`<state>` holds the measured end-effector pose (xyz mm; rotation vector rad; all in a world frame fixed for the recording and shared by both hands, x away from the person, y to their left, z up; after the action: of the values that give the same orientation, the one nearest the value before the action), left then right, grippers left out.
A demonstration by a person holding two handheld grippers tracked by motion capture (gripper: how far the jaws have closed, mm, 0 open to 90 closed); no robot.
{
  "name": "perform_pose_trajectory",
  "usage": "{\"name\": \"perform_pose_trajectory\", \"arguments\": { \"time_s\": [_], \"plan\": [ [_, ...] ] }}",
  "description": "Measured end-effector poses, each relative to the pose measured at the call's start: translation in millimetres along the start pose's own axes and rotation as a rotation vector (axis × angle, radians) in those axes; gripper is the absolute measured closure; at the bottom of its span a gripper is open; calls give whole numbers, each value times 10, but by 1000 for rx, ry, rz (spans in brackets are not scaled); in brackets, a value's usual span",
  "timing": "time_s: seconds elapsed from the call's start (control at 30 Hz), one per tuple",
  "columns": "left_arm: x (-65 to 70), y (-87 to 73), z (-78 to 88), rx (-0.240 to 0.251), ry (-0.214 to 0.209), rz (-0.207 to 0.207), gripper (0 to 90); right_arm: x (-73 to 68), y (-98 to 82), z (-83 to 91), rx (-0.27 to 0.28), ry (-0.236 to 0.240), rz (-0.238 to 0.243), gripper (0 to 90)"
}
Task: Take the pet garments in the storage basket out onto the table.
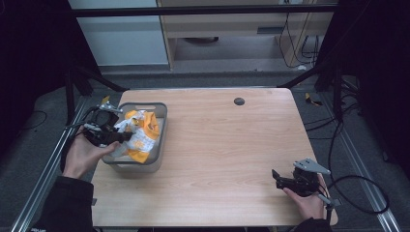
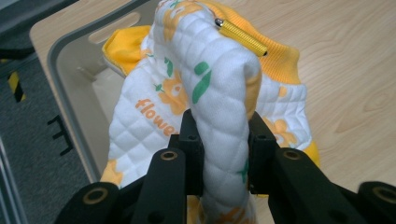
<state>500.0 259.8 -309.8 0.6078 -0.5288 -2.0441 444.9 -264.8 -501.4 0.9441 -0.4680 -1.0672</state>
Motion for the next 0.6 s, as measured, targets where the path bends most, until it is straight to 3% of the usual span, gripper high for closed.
{"name": "perform_pose_trajectory", "arguments": {
  "time_s": [0.3,0.6],
  "plan": [
    [190,63,87,16,-25,-79,730,1,1,4,2,0,3,76],
    [371,137,151,35,-48,-122,730,3,8,12,9,-2,6,75]
  ]
}}
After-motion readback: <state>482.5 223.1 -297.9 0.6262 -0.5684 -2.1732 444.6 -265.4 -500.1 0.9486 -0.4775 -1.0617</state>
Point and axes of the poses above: each handheld gripper's, and its own axes: z roughly backward along the jaws, y roughly out of its top, x roughly to its right, the point moved 3 cm from there along -z, roughly forward along the jaws, and after that the axes turned 10 degrees about y, right-handed, at the moved point
